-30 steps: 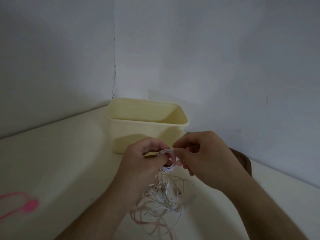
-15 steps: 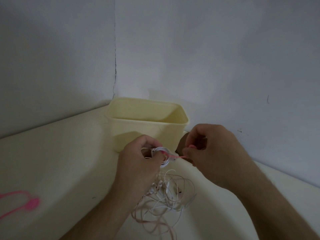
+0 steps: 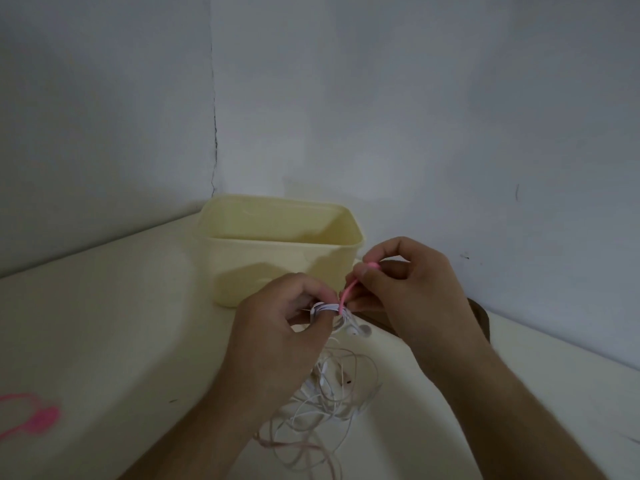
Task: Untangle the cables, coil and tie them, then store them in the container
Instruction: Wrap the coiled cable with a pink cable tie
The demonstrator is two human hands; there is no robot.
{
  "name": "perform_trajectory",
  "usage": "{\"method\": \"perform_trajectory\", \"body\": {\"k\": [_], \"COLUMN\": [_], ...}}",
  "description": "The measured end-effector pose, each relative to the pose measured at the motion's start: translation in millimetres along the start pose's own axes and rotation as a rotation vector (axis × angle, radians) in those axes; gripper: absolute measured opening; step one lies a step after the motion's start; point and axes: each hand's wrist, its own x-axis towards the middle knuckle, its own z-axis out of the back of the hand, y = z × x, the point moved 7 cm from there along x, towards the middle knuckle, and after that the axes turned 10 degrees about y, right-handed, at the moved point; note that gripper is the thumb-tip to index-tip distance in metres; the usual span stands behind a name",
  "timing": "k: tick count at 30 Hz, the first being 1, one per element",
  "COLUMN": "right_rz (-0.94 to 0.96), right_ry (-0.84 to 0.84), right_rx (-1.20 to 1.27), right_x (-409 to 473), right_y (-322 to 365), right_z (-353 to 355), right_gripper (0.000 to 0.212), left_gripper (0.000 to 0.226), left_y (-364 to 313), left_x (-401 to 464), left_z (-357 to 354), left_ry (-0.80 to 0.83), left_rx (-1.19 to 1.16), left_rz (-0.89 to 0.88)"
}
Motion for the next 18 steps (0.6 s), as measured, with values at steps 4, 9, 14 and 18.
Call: {"method": "perform_trajectory", "body": {"k": [4,9,14,18], "right_rz": [0.011,0.038,0.042,0.049], "right_ry": [-0.044,-0.058,-0.036,-0.046], "right_rx": [0.019,-0.02,-0.05,-0.101], "right_x": [-0.8,-0.9,-0.1,0.3], "right_y": [-1.5,-1.2,-3.7,-5.5], "right_z": [3.1,2.0,-3.4,-6.0], "right_gripper": [0.011,0.008,0.008,0.009], "left_gripper": [0.024,0.025,0.034,0.03], "left_y": [-4.2,-5.8,-7.1,-8.6], "left_x": [0.3,0.7,3.0,2.3], "left_z": [-1.7,-1.5,1.3,0.3], "left_ry": [0.02,0.028,-0.005,0.002], "left_rx": [-0.031,-0.168,-0.326,-0.41], "left_rz": [-0.052,-0.039,-0.01,0.003]}}
